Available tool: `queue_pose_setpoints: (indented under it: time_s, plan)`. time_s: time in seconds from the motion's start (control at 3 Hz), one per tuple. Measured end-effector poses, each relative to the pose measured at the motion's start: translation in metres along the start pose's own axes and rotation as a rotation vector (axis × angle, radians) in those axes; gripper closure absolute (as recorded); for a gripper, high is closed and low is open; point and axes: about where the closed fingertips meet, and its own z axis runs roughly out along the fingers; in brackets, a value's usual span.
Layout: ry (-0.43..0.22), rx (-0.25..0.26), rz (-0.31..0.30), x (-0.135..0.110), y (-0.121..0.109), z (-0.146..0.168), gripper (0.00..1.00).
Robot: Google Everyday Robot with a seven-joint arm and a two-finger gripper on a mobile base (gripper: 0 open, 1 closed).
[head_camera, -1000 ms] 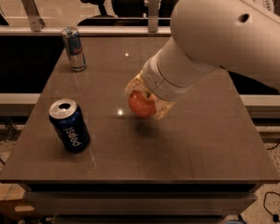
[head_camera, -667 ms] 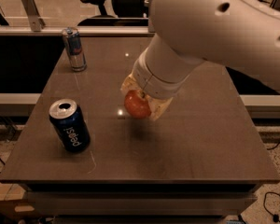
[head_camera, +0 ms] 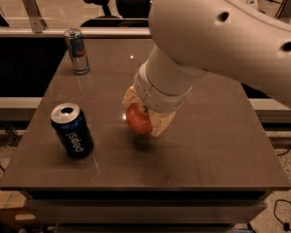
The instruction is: Move apple near pepsi can
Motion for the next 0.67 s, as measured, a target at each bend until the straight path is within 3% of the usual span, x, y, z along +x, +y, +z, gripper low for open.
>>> queue_pose_setpoints:
  time_s: [0.67]
  plan:
    - [-0.035, 0.052, -0.009, -0.0086, 0.002, 0.0173, 1.0]
